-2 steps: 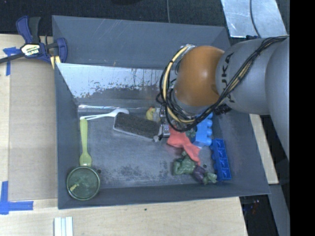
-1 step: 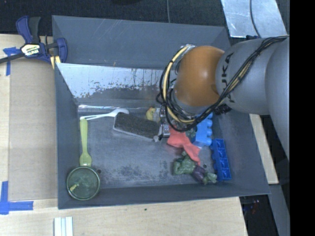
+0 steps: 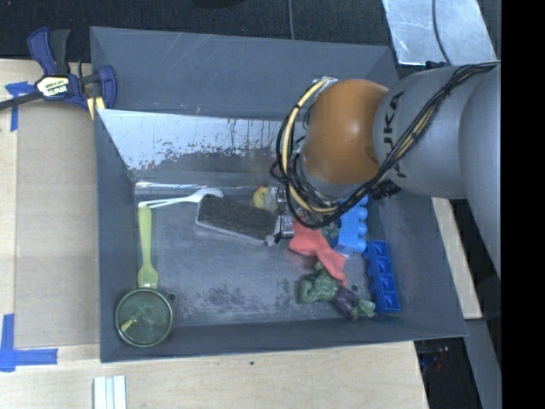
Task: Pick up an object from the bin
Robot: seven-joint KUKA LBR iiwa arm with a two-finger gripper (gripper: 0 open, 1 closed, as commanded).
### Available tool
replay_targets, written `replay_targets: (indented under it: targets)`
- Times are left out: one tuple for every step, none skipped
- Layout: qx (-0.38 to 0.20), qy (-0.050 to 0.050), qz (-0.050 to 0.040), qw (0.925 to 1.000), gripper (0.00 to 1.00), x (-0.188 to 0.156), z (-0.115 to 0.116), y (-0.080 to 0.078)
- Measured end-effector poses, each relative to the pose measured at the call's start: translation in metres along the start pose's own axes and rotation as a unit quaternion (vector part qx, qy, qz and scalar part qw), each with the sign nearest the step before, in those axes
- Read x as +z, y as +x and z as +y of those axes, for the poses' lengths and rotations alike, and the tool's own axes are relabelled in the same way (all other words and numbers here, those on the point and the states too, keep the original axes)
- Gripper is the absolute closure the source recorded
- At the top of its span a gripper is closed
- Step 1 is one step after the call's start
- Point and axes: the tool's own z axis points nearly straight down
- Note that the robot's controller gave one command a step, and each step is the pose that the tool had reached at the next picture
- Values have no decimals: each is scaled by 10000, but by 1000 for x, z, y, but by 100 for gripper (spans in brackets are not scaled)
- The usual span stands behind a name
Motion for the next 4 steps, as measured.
replay_targets:
  targets:
    - [-980,3,-14,9952,100,-1,1,10]
    - [-900,-1,-26,9959,100,-8,0,9]
    - [-288,0,-32,9996,100,-25,-4,6]
    - [-1178,3,-38,9930,100,-49,-1,8]
